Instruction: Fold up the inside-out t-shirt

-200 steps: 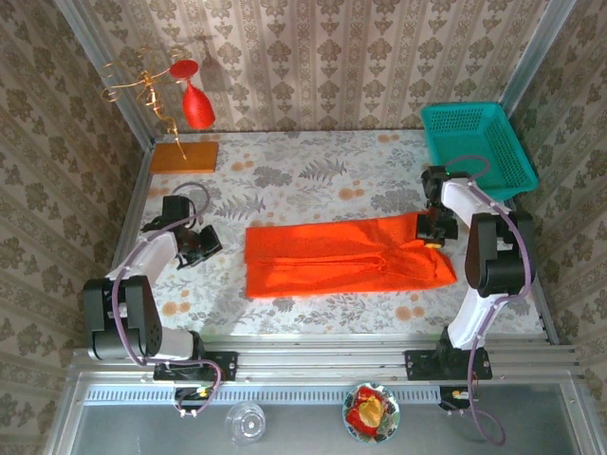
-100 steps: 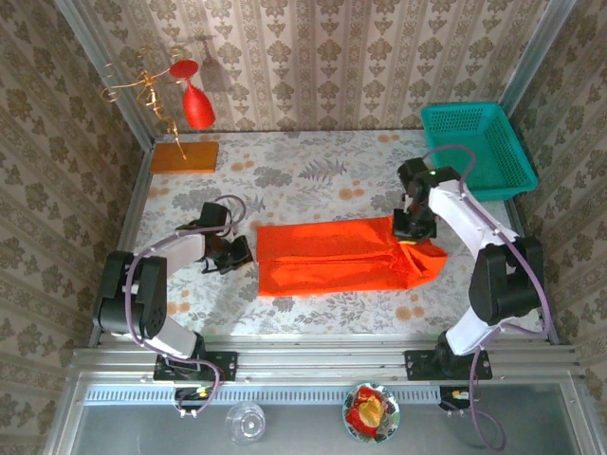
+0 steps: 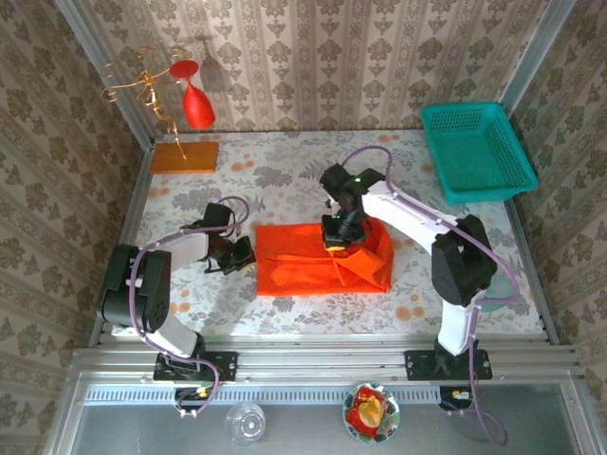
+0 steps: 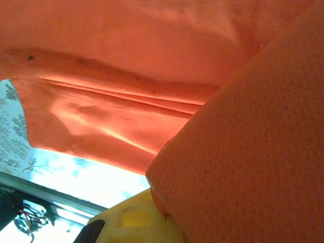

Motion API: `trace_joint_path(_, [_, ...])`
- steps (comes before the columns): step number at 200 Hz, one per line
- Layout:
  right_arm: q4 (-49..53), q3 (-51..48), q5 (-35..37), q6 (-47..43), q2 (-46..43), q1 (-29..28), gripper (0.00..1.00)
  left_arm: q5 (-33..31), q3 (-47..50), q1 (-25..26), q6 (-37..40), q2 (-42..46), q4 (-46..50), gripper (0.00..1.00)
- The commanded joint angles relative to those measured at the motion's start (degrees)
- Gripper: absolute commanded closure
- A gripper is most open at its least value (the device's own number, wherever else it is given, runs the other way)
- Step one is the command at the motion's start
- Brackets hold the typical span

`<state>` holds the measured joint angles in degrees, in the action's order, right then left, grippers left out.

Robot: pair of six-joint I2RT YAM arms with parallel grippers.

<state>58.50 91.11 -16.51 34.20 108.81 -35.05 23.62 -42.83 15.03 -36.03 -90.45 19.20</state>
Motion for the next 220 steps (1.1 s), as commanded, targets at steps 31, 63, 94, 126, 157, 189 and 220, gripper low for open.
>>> trace_joint_path(31, [1.8,13.1,-4.7,2.7,11.6,-5.5,1.0,2.2,-0.1,2.0,-0.2,-4.4,-5.4,1.0])
trace_joint_path(63, [0.6,18.6,-5.7,4.5,16.0,-7.0,1.0,1.7,0.3,2.2,-0.3,-4.4,-5.4,1.0])
trace_joint_path(94, [1.5,23.8,-6.7,4.7,20.5,-7.7,1.0,1.6,0.6,2.2,-0.2,-4.2,-5.4,1.0])
trace_joint_path(126, [0.5,25.3,-7.4,5.4,22.2,-7.7,1.0,1.1,1.0,2.2,-0.1,-3.6,-5.1,1.0])
trace_joint_path(157, [-1.6,25.6,-7.4,6.5,22.7,-7.5,1.0,0.9,1.0,2.2,0.2,-3.5,-4.6,1.0])
trace_joint_path(189, [-3.4,25.9,-7.5,7.4,23.5,-7.2,1.0,0.6,1.3,2.2,0.3,-3.2,-4.3,1.0])
trace_joint_path(220, [-4.5,26.3,-7.6,8.0,24.3,-7.0,0.99,0.2,1.3,2.2,0.3,-2.5,-3.9,1.0])
